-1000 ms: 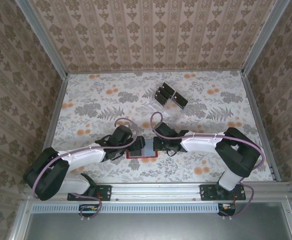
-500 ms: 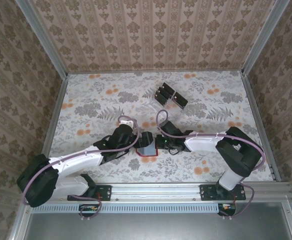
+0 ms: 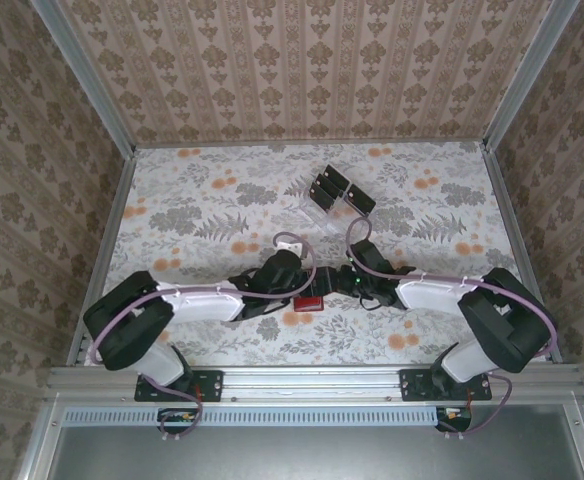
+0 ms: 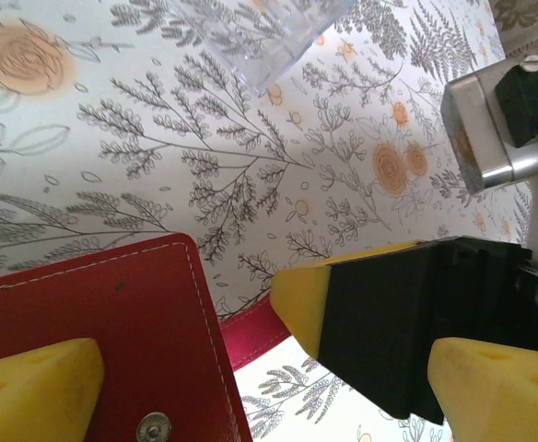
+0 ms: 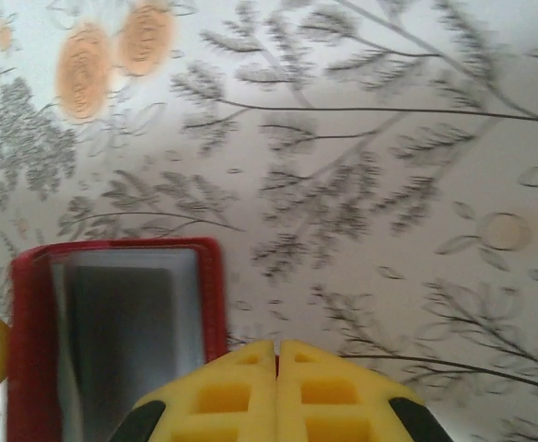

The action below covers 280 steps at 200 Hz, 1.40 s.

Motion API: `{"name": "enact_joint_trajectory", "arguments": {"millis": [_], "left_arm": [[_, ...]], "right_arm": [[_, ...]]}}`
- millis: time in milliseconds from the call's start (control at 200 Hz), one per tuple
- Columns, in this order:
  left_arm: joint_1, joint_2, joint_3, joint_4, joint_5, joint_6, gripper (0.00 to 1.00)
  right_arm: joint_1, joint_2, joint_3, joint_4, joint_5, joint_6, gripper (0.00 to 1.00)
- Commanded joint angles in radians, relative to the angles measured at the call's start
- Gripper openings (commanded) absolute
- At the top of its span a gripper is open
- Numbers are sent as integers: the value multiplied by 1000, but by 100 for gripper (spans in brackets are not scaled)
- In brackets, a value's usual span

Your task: Put the credit cards into the card holder

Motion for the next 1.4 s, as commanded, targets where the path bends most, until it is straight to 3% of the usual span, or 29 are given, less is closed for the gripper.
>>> {"name": "enact_joint_trajectory", "arguments": {"millis": [0,240,705,990,1395], "left_arm": [[-13,35,9,53,10,-47,100],[12,-51,53,-92,-25,34,100],[171,-338,78,-681,-132,210,100],[118,-329,-6,-631,-53,189,100],[44,-126,39,-544,-44,185,100]], "right_arm": [[-6,-44,-18,32,-7,22,0],[-16,-71,-12,-19,-16,-13,0],[-16,-35,58,-102,-39,-94,0],[-15,-20,89,-122,-46,-103,0],[-15,-28,102,-143,-39,-112,0]]}}
